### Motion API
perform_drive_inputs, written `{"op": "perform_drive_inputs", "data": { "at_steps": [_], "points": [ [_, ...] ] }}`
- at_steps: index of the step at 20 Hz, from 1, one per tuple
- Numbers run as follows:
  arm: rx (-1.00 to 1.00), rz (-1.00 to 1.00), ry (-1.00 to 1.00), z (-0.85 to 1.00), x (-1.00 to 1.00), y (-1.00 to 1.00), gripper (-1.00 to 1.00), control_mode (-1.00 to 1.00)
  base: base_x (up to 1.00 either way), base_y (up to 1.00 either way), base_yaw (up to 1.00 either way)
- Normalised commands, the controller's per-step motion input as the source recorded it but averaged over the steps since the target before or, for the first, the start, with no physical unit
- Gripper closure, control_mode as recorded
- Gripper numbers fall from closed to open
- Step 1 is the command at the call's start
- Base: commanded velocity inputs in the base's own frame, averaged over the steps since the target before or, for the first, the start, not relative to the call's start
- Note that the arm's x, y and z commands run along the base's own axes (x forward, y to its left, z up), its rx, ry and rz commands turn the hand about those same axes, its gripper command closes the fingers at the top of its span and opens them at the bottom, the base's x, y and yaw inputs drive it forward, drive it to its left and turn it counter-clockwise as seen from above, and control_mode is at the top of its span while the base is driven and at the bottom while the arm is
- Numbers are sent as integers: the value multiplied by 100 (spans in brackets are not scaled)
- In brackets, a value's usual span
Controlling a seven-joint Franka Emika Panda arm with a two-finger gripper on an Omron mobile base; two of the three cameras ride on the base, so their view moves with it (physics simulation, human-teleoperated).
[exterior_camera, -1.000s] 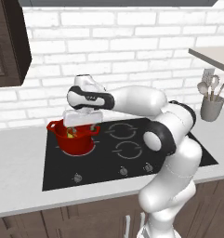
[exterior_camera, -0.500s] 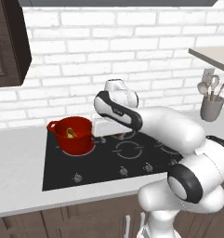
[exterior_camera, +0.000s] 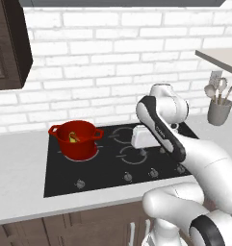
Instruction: Put the carrot and cucumber in the pot. Retrieve the spatula and lightly stir the vegetables in the pot.
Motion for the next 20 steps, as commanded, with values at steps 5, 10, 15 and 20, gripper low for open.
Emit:
{"op": "perform_drive_inputs", "data": {
  "at_steps": [5, 10, 15, 20],
  "points": [
    [0, -8, 7, 5, -43, -100, -100, -100, 0, 0, 0],
    [0, -10, 17, 0, -16, -100, -100, -100, 0, 0, 0],
    [0, -10, 22, 0, -3, -100, -100, -100, 0, 0, 0],
    [0, -7, 19, 0, 0, -100, -100, -100, 0, 0, 0]
  ]
}}
